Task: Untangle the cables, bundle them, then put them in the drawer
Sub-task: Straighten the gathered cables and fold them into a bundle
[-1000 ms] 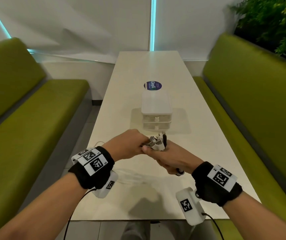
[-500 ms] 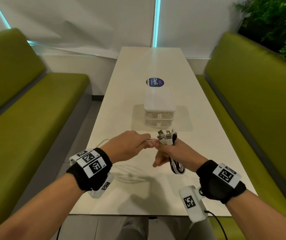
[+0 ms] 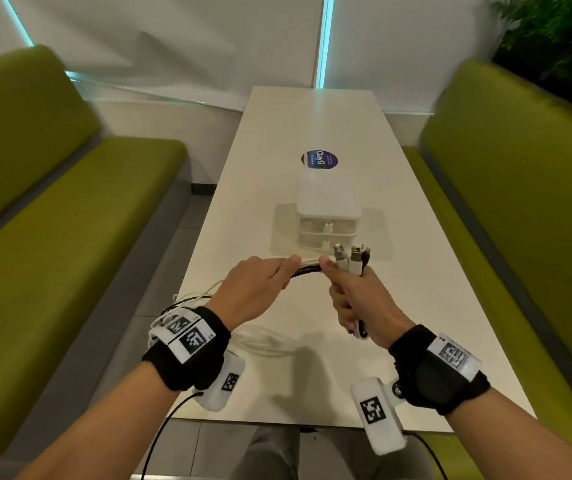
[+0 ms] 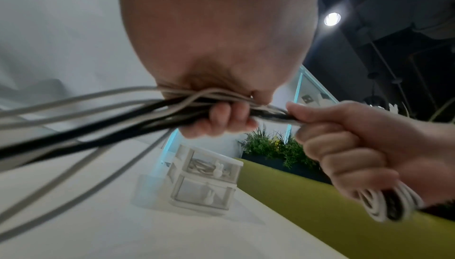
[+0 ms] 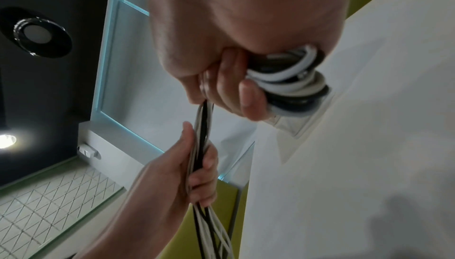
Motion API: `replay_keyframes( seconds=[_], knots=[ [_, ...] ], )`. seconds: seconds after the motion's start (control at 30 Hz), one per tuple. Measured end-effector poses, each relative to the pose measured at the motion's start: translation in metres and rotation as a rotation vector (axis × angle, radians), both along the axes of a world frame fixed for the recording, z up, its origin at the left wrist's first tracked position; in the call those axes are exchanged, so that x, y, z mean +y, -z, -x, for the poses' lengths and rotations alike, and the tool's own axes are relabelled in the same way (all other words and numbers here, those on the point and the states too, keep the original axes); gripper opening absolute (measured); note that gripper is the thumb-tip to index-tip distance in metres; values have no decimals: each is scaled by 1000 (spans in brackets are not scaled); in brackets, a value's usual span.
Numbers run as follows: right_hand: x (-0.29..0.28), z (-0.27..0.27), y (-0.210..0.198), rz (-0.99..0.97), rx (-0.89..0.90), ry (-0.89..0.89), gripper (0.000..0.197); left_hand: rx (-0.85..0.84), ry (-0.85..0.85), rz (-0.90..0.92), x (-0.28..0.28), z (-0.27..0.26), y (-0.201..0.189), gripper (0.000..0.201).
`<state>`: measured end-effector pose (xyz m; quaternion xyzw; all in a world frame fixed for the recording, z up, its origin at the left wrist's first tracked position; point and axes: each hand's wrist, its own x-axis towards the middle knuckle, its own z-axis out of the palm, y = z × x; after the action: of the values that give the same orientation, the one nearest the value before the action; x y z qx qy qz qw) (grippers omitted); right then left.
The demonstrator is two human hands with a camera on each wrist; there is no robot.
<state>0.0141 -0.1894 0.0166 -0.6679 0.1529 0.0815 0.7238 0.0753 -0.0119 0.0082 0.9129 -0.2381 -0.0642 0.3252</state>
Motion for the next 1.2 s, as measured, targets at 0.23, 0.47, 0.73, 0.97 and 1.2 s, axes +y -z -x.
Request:
replay_keyframes(
  seconds=[0.23, 0.47, 0.73, 0.97, 1.2],
  knots=[
    [11, -5, 3, -5, -131, 59, 53, 28, -61, 261, -23, 20, 5, 56],
    [17, -3, 10, -128, -144, 128, 72, 85, -127, 444, -54, 36, 10, 58],
    [10, -8, 1, -252, -82, 170, 58, 44, -122, 389, -72, 32, 10, 59],
    [-7, -18, 1, -413, -67, 193, 25, -24, 40, 139, -48, 23, 20, 56],
    [-1, -27, 1, -568, -34, 240, 43, 154, 245, -152, -3, -12, 29, 49]
  ],
)
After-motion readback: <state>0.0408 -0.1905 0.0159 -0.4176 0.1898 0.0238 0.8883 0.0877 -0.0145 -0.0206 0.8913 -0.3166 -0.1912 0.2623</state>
